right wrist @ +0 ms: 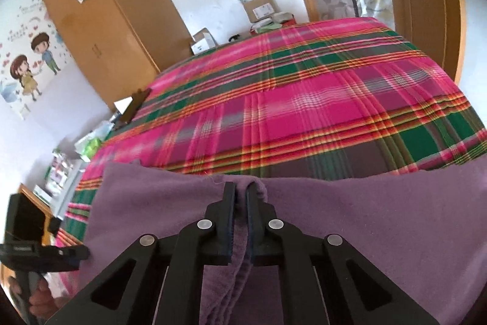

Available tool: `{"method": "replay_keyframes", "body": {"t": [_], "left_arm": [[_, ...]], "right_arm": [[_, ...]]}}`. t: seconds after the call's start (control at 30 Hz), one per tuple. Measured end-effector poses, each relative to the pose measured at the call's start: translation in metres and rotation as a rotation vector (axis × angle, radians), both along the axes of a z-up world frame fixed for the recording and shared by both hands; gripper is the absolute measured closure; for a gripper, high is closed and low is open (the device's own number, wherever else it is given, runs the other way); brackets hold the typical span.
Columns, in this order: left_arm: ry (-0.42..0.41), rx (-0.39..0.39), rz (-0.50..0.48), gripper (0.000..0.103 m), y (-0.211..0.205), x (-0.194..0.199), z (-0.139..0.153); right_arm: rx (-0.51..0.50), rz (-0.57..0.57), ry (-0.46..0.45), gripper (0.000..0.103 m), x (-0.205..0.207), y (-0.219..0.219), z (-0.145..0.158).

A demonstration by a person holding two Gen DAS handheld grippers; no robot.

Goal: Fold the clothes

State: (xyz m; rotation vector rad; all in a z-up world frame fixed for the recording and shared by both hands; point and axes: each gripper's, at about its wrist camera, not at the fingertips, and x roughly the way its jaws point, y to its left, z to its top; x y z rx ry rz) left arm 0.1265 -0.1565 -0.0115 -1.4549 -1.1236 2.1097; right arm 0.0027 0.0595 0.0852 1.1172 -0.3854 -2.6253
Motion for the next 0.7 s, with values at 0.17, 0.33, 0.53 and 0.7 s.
{"method": "replay_keyframes", "body": {"t": [0.17, 0.33, 0.53, 0.7], "left_arm": [[-0.005, -0.007, 0.002, 0.065, 0.0, 0.002, 0.001], [-0.004, -0.009, -0.005, 0.065, 0.0, 0.004, 0.001], [-0.006, -0.009, -0.009, 0.065, -0.002, 0.007, 0.003], [-0.011, -0.01, -0.014, 0.065, -0.004, 0.009, 0.003]], "right_arm": [[0.087, -0.001, 0.013, 0.088, 0.007, -0.005, 0.007], [0.136, 0.012, 0.136, 0.087, 0.036, -0.012, 0.03], [0.204, 0.129, 0.121, 0.087, 0.049, -0.038, 0.016], [0.217, 0.102, 0.07, 0.088, 0.047, -0.037, -0.005]]}}
